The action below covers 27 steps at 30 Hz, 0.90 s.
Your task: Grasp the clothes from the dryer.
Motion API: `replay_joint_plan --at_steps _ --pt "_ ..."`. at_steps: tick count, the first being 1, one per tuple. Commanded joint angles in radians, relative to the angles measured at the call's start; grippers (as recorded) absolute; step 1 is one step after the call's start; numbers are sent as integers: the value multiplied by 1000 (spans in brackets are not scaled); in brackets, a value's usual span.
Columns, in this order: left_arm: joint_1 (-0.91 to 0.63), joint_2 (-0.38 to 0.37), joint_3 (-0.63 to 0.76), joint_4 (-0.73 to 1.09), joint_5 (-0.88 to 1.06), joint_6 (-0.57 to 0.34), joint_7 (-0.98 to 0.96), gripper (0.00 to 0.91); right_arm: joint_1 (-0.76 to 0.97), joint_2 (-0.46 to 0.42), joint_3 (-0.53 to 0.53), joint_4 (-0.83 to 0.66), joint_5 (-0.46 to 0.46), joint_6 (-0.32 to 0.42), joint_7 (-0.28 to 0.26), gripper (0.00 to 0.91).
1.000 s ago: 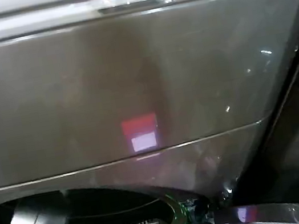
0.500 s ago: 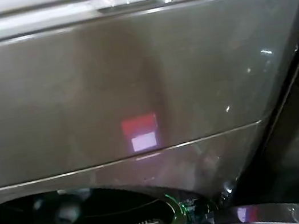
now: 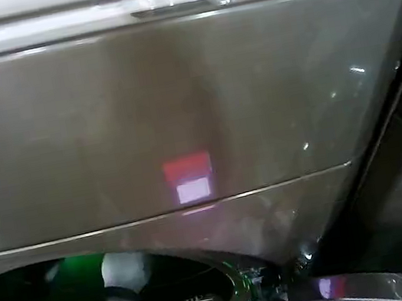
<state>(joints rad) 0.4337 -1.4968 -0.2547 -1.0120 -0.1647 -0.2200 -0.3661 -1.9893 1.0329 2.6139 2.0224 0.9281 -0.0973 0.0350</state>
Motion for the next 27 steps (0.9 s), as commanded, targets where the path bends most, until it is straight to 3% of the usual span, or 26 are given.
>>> replay_joint_plan --at_steps 1,27 --pt "51 -9 -34 -73 4 -1 -93 0 -6 1 15 -4 0 4 4 907" --pt "42 -8 -27 -99 -9 8 -82 0 -8 -10 31 -1 5 -8 0 907"
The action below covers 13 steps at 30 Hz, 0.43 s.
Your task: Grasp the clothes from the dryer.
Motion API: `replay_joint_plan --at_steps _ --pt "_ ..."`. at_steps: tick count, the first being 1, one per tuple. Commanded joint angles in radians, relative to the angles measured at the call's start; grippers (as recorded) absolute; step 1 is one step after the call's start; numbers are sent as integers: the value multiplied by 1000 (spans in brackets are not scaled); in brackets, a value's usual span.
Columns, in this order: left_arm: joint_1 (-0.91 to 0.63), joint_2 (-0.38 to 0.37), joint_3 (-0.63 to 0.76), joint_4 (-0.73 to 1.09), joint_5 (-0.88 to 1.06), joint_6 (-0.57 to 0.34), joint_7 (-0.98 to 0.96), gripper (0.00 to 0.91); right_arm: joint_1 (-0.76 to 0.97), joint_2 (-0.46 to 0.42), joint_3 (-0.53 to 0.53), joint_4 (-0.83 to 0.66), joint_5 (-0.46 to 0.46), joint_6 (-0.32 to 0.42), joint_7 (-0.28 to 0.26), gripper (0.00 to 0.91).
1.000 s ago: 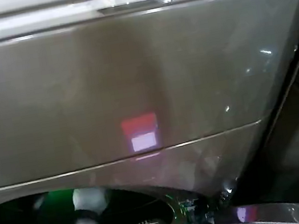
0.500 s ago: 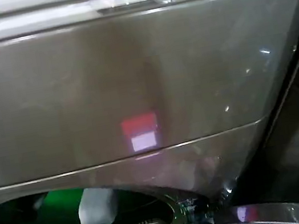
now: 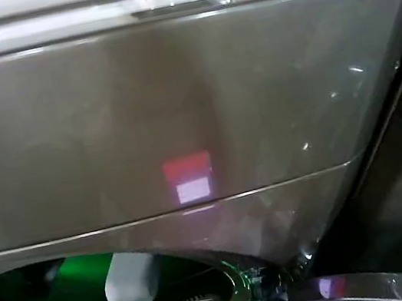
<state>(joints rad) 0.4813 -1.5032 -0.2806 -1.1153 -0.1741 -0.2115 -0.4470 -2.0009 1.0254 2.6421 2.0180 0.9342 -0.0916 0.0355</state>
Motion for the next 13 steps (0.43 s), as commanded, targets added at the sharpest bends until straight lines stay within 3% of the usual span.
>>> replay_joint_plan --at_steps 1,13 --pt "-7 -2 -2 7 0 -1 -1 0 3 -5 6 3 -1 -15 0 907" --pt "-13 -1 -5 6 -6 2 -1 0 -4 -11 26 -4 -8 -25 -6 907"
